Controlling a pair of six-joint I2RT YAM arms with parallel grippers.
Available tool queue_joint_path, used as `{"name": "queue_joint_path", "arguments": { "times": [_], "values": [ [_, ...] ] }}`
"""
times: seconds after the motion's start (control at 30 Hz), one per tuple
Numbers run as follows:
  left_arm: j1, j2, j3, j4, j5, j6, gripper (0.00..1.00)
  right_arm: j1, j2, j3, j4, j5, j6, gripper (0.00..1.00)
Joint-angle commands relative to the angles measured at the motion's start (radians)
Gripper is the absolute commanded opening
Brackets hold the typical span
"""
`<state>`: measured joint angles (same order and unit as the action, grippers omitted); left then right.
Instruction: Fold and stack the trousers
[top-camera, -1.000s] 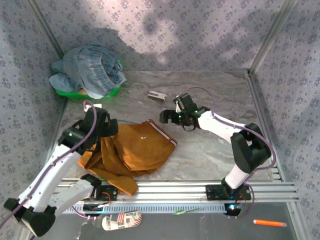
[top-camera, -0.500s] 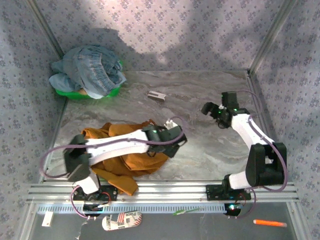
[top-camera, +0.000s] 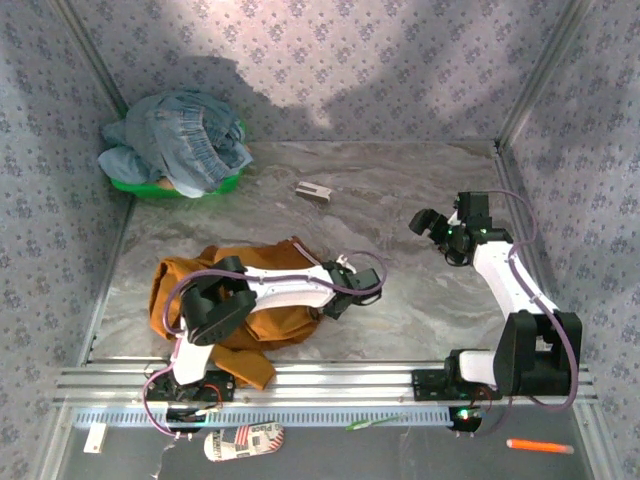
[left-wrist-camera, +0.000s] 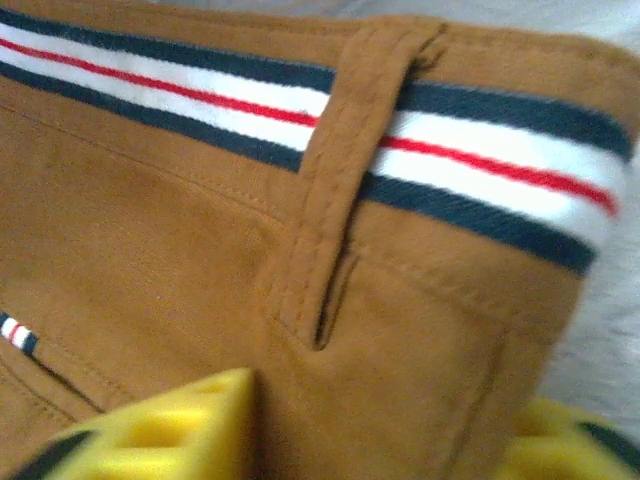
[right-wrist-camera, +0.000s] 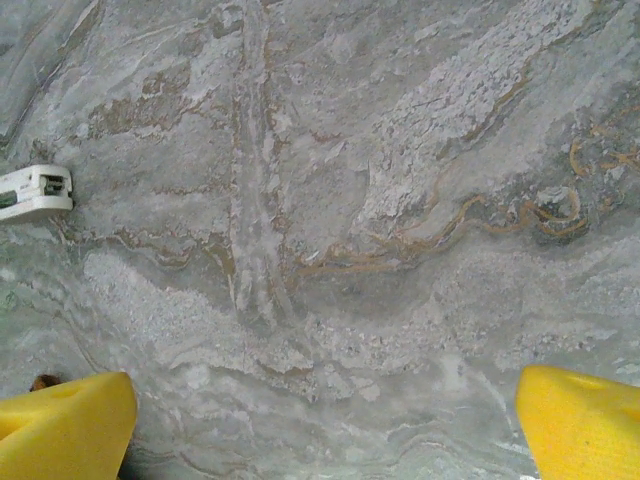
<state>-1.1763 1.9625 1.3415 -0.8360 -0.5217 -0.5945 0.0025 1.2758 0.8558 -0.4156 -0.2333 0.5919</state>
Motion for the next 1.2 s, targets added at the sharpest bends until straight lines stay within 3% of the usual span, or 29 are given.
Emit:
{"name": "queue_joint_path", "arguments": {
  "times": [0.0, 0.1, 0.23, 0.43, 0.5, 0.53, 0.67, 0.8, 1.03, 1.17],
  "values": [
    [0.046, -0.118, 0.052, -0.037, -0.083, 0.164, 0.00, 0.031, -0.036, -0.018, -0.012, -0.020, 0.011, 0.98],
    [0.095, -0.184, 0.233, 0.004, -0.002, 0.369, 0.00, 0.069, -0.047, -0.043, 0.012, -0.004, 0.023, 0.97],
    [0.130, -0.090, 0.689, -0.058, 0.134, 0.533, 0.00, 0.085, -0.045, -0.063, 0.018, 0.048, 0.030, 0.97],
    [0.110, 0.286, 1.522, -0.188, 0.334, 0.591, 0.00, 0.018, -0.031, -0.088, 0.040, 0.062, 0.080, 0.99],
    [0.088, 0.363, 1.702, -0.166, 0.334, 0.605, 0.00, -0.016, -0.022, -0.087, 0.045, 0.049, 0.096, 0.99],
    [0.088, 0.351, 1.694, -0.140, 0.313, 0.599, 0.00, -0.031, -0.020, -0.082, 0.044, 0.040, 0.098, 0.99],
    [0.127, 0.168, 1.417, -0.067, 0.242, 0.571, 0.00, -0.050, -0.023, -0.048, 0.015, 0.020, 0.071, 0.99],
    [0.185, -0.191, 0.830, 0.201, 0.133, 0.558, 0.00, -0.043, -0.047, -0.041, 0.016, 0.008, 0.071, 0.99],
    [0.437, -0.831, -0.064, 0.370, 0.052, 0.265, 0.00, 0.059, -0.036, 0.023, 0.002, 0.024, 0.046, 0.99],
    [0.595, -1.124, -0.369, 0.277, 0.081, 0.125, 0.01, 0.152, -0.009, 0.063, 0.000, 0.067, 0.057, 0.99]
  ]
}}
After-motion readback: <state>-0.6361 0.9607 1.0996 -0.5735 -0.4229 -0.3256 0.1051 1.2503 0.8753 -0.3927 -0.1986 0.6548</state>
